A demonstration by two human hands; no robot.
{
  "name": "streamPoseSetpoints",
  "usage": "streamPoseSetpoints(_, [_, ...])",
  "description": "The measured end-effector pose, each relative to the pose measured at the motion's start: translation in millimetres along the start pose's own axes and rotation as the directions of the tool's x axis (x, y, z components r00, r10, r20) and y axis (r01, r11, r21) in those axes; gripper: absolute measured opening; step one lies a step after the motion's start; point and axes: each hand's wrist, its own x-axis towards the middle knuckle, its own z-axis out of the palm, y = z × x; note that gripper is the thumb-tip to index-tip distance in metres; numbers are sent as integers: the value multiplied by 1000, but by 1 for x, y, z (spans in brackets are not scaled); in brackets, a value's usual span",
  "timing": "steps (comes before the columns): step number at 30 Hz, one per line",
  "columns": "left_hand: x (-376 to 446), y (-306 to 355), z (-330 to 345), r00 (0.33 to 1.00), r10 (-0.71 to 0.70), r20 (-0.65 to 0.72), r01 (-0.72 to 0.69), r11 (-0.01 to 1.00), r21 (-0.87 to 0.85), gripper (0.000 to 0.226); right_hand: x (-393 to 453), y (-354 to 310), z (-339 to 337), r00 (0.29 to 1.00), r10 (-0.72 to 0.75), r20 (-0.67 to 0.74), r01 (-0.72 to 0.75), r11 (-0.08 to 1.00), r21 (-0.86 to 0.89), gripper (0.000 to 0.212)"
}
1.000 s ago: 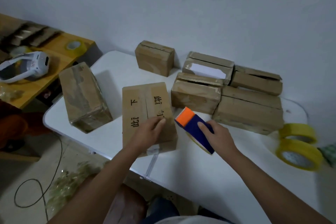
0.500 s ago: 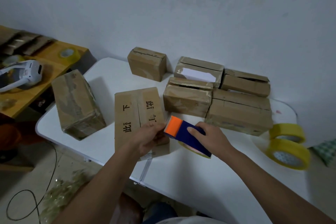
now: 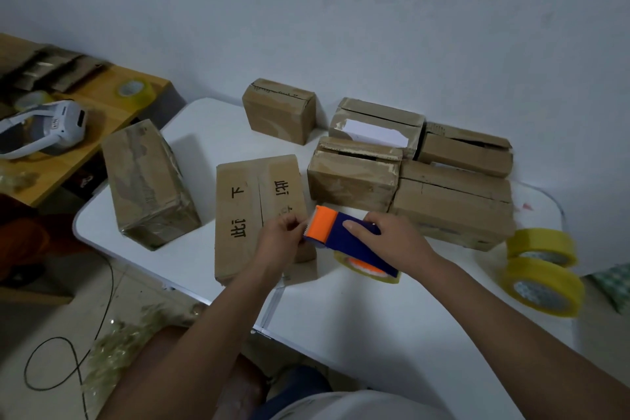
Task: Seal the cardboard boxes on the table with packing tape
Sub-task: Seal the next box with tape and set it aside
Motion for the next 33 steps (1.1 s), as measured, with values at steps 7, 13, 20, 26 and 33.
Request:
streamPoseSetpoints(7, [8, -6, -11, 996, -48, -71, 34, 982, -185, 18, 3, -8, -6, 994, -82, 74, 90, 990, -105, 45])
streamPoseSetpoints(13, [4, -18, -28, 965, -167, 203, 222, 931, -290, 29, 5, 4, -6, 991, -90, 98, 105, 983, -154, 52])
streamPoseSetpoints(20, [3, -10, -22, 920, -259, 295, 326, 923, -205, 32, 5, 2, 1, 996, -84, 37, 86, 994, -64, 47])
streamPoseSetpoints(26, [1, -9, -16, 953, -198, 229, 234, 961, -146, 17, 7, 0, 1, 995, -84, 54, 88, 994, -63, 44])
streamPoseSetpoints(33, [-1, -12, -8, 996, -58, 65, 59, 998, -9, 21, 8, -3, 1, 994, -88, 70, 97, 986, -138, 43])
